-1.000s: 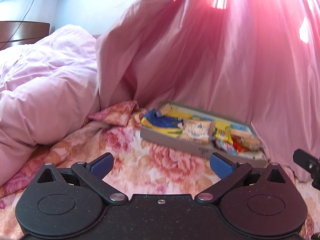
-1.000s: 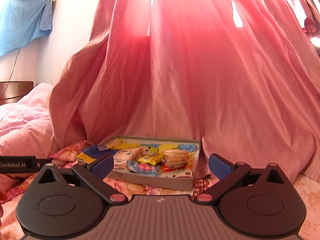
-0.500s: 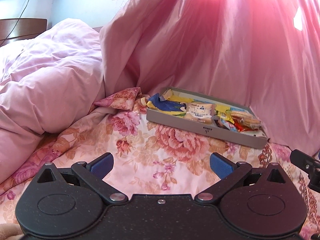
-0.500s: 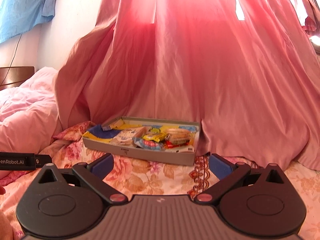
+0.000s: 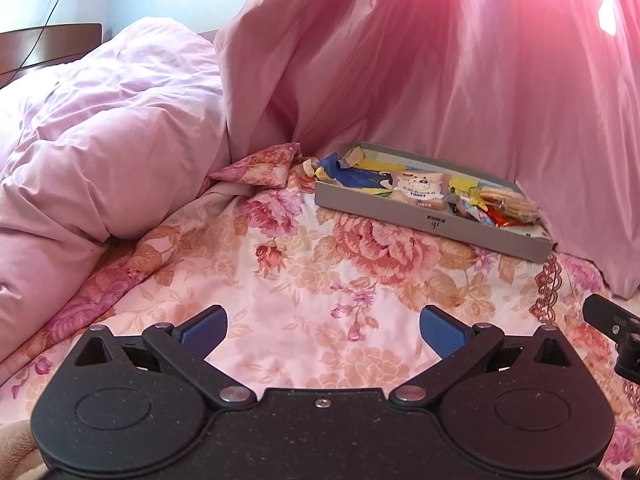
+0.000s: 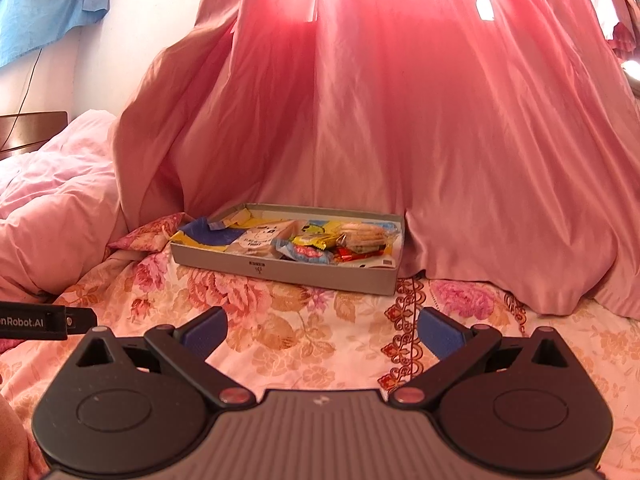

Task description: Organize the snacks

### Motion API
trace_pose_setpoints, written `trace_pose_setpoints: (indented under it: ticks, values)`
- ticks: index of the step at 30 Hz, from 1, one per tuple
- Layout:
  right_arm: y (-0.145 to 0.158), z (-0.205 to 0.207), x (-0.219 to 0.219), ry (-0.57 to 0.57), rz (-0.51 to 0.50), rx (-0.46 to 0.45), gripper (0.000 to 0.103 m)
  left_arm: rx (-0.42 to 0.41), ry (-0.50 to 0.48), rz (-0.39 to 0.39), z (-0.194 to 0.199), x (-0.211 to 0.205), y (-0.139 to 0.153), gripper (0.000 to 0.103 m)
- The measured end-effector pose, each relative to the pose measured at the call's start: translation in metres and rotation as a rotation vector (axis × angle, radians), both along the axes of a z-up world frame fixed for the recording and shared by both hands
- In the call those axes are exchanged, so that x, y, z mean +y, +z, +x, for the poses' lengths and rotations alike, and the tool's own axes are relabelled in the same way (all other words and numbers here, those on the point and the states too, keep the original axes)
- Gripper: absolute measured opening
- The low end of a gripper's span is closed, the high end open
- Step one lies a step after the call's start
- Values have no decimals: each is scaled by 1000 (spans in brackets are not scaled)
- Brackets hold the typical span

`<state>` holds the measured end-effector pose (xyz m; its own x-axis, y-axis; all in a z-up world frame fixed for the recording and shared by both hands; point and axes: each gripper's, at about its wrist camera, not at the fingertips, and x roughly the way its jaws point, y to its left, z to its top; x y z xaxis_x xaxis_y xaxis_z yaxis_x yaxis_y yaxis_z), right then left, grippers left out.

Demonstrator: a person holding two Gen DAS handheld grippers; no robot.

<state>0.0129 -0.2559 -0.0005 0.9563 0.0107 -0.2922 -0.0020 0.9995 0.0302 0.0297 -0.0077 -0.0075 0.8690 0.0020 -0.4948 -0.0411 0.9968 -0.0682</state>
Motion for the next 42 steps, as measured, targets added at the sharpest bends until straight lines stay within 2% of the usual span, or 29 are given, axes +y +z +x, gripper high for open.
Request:
trace_pose_setpoints:
  ticks: [11,26,42]
  values:
    - [-10,-2,4,13,1,18,103,8,-32,56,0,-9,-7,102]
    - [-26,3,1,-2,0,32,103,5,-33,70,5,-12,-13,102]
    - [-29,5,-1,-5,7,33,103,9,-33,72,6,-13,-14,102]
